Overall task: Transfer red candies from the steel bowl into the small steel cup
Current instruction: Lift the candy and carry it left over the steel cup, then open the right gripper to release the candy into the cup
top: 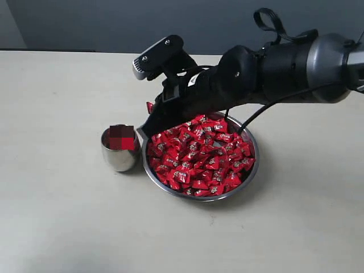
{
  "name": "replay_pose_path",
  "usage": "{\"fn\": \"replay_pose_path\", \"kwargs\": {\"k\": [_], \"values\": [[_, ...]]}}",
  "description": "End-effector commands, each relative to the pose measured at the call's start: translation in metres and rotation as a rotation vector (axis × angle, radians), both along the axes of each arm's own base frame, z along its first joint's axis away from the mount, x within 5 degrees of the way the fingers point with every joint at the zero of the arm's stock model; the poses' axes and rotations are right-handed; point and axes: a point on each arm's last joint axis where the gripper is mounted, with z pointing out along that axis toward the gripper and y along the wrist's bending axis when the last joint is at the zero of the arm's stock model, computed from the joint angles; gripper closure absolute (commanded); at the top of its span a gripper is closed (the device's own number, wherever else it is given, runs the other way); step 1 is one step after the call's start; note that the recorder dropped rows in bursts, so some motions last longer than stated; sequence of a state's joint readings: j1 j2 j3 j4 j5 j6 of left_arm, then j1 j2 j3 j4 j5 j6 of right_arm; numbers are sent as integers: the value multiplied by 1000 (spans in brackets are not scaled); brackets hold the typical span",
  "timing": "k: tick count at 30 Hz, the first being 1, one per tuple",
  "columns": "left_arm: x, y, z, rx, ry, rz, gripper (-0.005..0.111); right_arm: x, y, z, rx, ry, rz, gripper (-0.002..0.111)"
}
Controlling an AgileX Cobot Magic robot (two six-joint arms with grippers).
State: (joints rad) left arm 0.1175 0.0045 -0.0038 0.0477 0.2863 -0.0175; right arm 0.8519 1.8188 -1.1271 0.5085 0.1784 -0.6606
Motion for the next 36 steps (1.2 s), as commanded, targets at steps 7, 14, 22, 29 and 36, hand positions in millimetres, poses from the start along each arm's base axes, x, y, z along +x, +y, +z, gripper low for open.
{"fn": "replay_pose_path", "kwargs": {"k": [7,14,22,29,36], "values": [[0,0,-1,-4,-3,1,106,12,26,16,-2,55,80,109],[0,0,-1,-4,-3,1,106,5,53,-1,-68,89,201,109],[0,0,-1,-4,-3,1,106,5,69,-17,-94,119,238,109],[0,0,-1,-4,-3,1,106,4,69,-18,-99,125,243,109],[0,0,-1,-4,-3,1,106,4,69,-18,-101,123,244,109]]}}
